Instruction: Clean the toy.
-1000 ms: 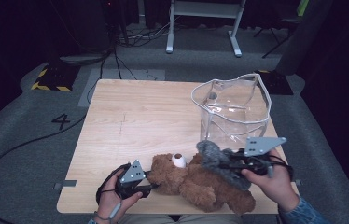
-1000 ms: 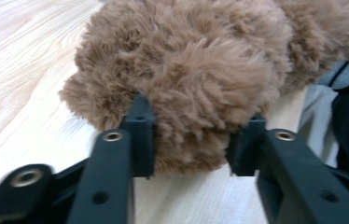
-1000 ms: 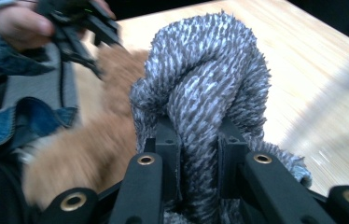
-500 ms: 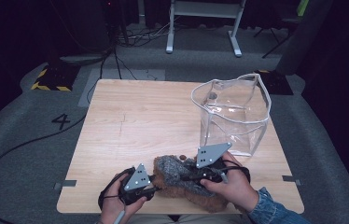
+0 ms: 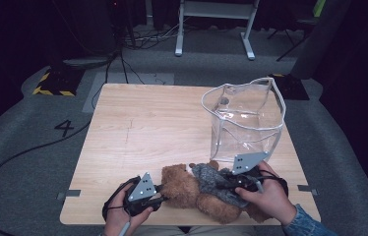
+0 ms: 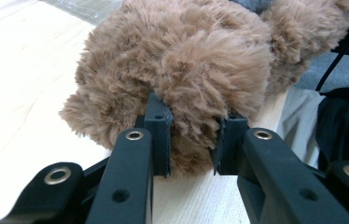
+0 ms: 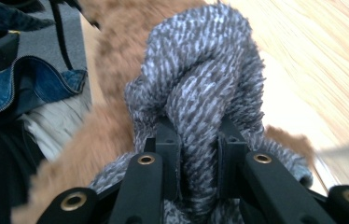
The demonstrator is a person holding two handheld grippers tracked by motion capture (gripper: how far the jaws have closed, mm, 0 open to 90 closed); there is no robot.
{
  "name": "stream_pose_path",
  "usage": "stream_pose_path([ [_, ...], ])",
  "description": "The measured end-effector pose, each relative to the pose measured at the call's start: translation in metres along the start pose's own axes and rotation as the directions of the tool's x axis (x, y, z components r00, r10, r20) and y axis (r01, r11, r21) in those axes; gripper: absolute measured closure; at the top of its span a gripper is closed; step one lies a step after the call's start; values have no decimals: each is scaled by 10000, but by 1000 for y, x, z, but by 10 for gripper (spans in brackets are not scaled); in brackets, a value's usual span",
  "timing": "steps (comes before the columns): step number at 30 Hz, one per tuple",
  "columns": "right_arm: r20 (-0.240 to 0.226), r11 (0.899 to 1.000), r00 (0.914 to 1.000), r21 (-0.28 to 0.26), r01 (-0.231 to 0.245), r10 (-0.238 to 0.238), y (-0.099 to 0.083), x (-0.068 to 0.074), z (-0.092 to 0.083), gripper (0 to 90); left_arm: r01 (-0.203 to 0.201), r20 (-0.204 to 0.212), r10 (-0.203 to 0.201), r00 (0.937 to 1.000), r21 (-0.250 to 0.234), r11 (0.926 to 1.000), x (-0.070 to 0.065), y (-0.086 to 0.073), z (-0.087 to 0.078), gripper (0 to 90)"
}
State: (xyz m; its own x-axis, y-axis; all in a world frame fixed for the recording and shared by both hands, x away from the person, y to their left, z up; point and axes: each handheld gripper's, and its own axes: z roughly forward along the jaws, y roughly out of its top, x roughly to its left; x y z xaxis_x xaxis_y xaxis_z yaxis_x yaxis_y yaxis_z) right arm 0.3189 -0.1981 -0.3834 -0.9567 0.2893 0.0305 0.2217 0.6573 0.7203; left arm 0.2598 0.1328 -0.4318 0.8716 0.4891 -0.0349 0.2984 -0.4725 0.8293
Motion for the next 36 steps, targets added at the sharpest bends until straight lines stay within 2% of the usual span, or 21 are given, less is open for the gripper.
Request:
stream_pose_path([
  [4,228,9986,9983,-17,-531,531,-17,-7,-15,755,-103,7,103,9999,-31,9999,-2,0,-1,723],
  [7,290,9943,9939,-9,-1066,1066,-30,-14,-24,755,-175,44,175,9998,32,9998,-2,0,-1,723],
  [11,526,9891,9880,162,-1465,1455,-47,-21,-33,755,-183,82,182,9998,44,9998,-2,-1,-2,723],
  [14,922,9847,9822,456,-1682,1635,-63,-26,-36,756,-172,74,172,9998,40,9998,-2,-1,-1,723],
  [17,1309,9758,9736,895,-1996,1871,-83,-32,-36,755,-206,97,206,9997,58,9998,-2,-2,-2,722],
  [18,1342,9735,9724,1014,-2052,1910,-88,-34,-36,755,-205,137,204,9997,49,9998,-2,-1,-2,722],
  [20,1255,9619,9652,1222,-2444,2293,-94,-40,-40,755,-201,158,202,9997,-21,9998,-2,0,-2,721],
  [22,1673,9604,9591,1229,-2499,2282,-86,-44,-52,754,-146,99,146,9998,-44,9999,-2,1,-1,722],
  [23,1925,9680,9598,1059,-2275,2045,-78,-45,-59,754,-197,109,198,9997,-32,9998,-2,2,-2,722],
  [25,1779,9822,9691,469,-1817,1708,-58,-43,-69,754,-249,98,250,9996,-68,9997,-2,2,-2,722],
  [27,1518,9919,9804,0,-1269,1255,-37,-38,-68,752,-277,79,277,9996,-83,9996,-3,2,-2,722],
  [29,1015,9948,9902,-456,-913,955,-17,-32,-54,748,-319,72,319,9995,-103,9994,-3,2,-2,722],
  [30,709,9942,9931,-604,-893,935,-11,-30,-47,748,-357,63,358,9993,-88,9993,-3,2,-2,722],
  [31,166,9937,9963,-748,-831,846,-3,-28,-33,747,-358,79,358,9993,-65,9993,-3,2,-2,722],
  [33,-402,9940,9962,-744,-806,777,5,-24,-12,747,-372,54,372,9993,-63,9993,-4,1,-2,722],
  [34,-516,9963,9966,-546,-668,640,10,-21,0,746,-396,28,396,9992,51,9992,-4,1,-2,722],
  [36,-330,9994,9989,-72,-325,322,13,-20,17,745,-502,-135,505,9986,250,9984,-4,0,-2,723],
])
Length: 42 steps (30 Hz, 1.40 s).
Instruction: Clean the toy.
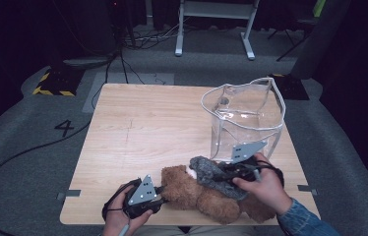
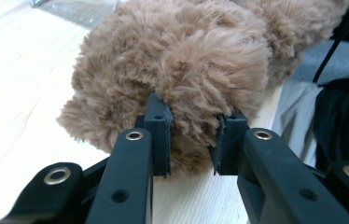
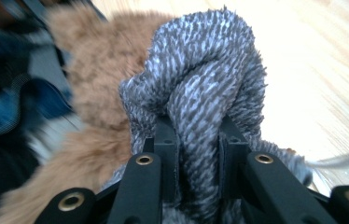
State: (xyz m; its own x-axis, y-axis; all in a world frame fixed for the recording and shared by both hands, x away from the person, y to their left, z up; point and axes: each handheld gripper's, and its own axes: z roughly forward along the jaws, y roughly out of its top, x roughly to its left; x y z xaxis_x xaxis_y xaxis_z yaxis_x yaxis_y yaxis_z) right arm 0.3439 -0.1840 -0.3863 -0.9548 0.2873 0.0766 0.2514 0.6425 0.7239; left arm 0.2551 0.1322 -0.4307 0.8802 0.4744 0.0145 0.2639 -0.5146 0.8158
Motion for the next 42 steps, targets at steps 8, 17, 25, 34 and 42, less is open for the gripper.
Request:
stream_pose_path([
  [8,706,9969,9945,95,-778,769,-31,-17,-13,746,130,89,-129,9999,-164,9998,1,-5,-2,735],
  [17,1554,9867,9777,580,-1519,1413,-90,-32,-47,746,330,175,-326,9993,-230,9992,2,-6,-1,737],
  [25,2973,9807,9414,614,-1854,1594,-121,-38,-66,745,314,104,-313,9995,-136,9994,4,-11,-1,736],
  [34,3912,9541,8766,-129,-2993,2803,-171,-58,-92,660,394,35,-393,9992,-176,9991,5,-12,-1,726],
  [42,3729,9486,8826,-2394,-2068,2865,-163,-32,-114,346,244,-244,-254,9994,-385,9990,4,-12,-1,646],
])
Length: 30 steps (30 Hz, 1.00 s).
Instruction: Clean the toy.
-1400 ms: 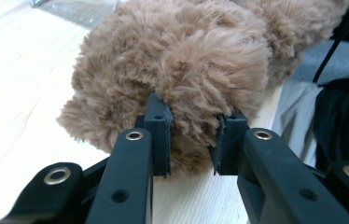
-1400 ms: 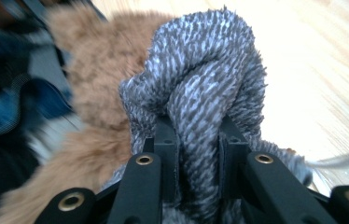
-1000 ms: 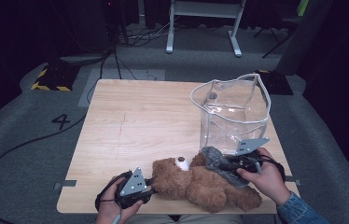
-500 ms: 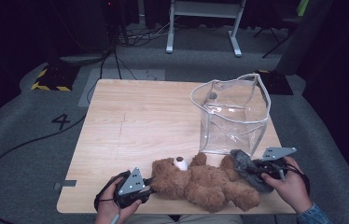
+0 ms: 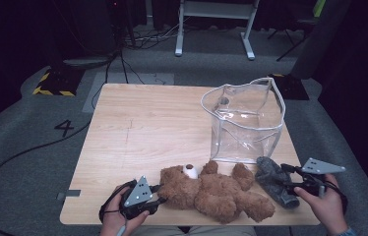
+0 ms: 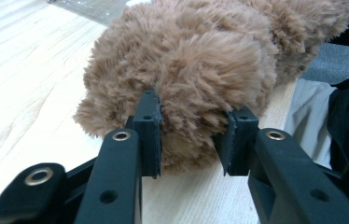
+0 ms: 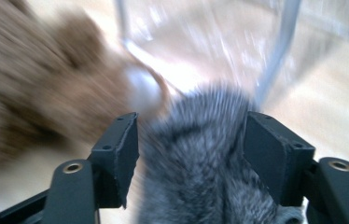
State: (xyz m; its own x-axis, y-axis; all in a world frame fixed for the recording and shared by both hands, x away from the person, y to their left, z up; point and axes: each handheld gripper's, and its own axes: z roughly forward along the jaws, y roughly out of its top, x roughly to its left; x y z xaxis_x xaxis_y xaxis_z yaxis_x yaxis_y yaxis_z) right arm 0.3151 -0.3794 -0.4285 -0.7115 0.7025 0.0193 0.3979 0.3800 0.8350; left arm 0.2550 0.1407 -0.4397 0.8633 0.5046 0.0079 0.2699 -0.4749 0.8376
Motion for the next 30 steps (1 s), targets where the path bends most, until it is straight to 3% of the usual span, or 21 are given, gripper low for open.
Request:
stream_pose_path([
  [3,-527,9978,9979,-571,338,-368,12,20,-21,335,-11,-53,11,10000,-7,10000,0,0,0,646],
  [7,-1327,9945,9873,-688,790,-876,15,46,-36,332,-9,-205,8,9998,-23,10000,1,0,2,650],
  [13,-1672,9924,9798,-734,991,-1102,13,67,-49,326,210,-314,-207,9993,88,9997,4,-3,7,611],
  [19,-2020,9849,9663,-989,1421,-1597,1,88,-48,294,200,-258,-197,9995,95,9998,4,-3,8,591],
  [24,-2356,9844,9558,-502,1685,-1756,-9,95,-29,288,-18,-260,21,9997,87,10000,3,-3,9,534],
  [25,-2345,9837,9553,-458,1740,-1799,-9,96,-25,303,-28,-222,30,9997,121,9999,3,-2,9,545],
  [28,-2628,9786,9431,-279,2037,-2038,-9,97,-16,488,-67,-248,73,9997,240,9997,2,-2,8,617],
  [30,-2546,9738,9408,-176,2268,-2237,-7,96,-14,611,-127,-235,135,9996,353,9993,1,-1,6,668],
])
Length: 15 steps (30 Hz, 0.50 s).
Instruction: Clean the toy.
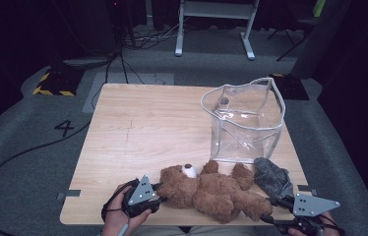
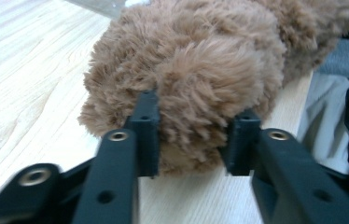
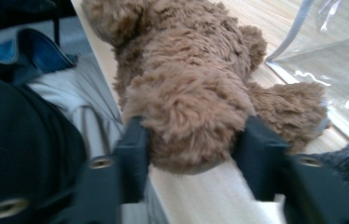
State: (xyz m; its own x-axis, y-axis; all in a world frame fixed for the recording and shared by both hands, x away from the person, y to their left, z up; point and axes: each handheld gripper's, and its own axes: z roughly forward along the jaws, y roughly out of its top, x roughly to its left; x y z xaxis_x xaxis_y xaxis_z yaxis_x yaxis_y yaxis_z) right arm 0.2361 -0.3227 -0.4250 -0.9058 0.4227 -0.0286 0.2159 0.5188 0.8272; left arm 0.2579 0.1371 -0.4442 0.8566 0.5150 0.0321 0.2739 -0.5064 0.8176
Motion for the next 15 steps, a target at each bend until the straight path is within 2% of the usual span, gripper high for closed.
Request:
stream_pose_path([
  [4,133,9999,9999,-154,-23,25,6,-2,-6,686,-300,-3,301,9995,200,9993,-4,5,-6,725],
  [6,192,9992,9998,-390,-79,87,11,-3,-13,698,-245,229,244,9994,35,9997,-7,8,-9,738],
  [10,216,9981,9998,-620,-4,18,20,-4,-24,707,-431,566,428,9975,34,9991,-12,15,-16,743],
  [13,155,9974,9999,-724,-46,58,26,-6,-29,710,-423,807,425,9958,-44,9991,-13,18,-21,748],
  [15,69,9966,9999,-818,-84,90,29,-9,-32,712,-254,940,270,9952,-179,9995,-12,19,-25,750],
])
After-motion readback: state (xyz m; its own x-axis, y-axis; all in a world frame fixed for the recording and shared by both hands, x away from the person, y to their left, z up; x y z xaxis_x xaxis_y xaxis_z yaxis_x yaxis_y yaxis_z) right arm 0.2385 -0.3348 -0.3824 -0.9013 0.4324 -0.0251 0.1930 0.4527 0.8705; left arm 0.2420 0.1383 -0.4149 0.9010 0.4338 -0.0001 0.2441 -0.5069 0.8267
